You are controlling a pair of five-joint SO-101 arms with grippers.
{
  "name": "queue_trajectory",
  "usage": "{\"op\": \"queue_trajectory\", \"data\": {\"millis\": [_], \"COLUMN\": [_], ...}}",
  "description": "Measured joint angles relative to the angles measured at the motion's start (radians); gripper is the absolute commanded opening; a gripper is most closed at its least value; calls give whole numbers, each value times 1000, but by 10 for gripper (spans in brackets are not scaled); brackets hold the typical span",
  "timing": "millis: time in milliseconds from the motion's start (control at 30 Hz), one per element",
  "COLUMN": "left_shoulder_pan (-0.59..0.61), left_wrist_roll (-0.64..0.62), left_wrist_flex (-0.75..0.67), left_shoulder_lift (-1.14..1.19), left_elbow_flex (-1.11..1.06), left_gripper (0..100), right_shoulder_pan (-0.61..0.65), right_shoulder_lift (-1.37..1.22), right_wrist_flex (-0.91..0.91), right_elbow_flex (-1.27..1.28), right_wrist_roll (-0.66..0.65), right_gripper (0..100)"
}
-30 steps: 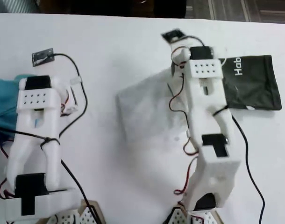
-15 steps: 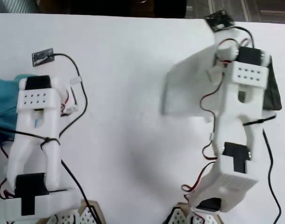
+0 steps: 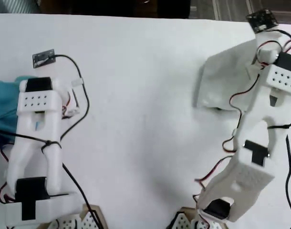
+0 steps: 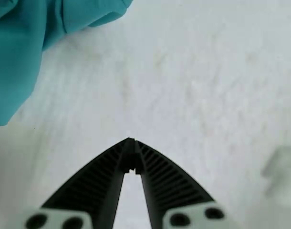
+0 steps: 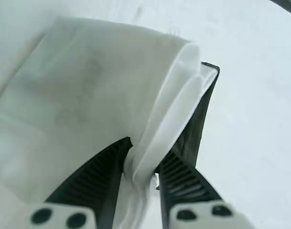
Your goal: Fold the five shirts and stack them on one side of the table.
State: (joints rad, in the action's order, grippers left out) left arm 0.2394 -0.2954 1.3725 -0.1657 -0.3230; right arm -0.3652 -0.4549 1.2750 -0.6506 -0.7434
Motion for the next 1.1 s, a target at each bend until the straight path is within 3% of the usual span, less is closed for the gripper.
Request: {"op": "queue_trajectory", "data": {"millis": [633,1100], "left_shoulder_pan": [0,0], "left_wrist_roll": [0,0], "left_wrist_flex": [0,0], "left_shoulder_lift": [0,0], "left_elbow_flex": [0,0], "left_gripper": [27,27], "right_shoulder_pan": [-92,-121], "right_shoulder_lift": [-621,-749], "right_wrist_flex": [-80,-152], "right_elbow_flex": [-661,-736], "right_wrist_roll": [-2,-2], "right_gripper": [21,40]}}
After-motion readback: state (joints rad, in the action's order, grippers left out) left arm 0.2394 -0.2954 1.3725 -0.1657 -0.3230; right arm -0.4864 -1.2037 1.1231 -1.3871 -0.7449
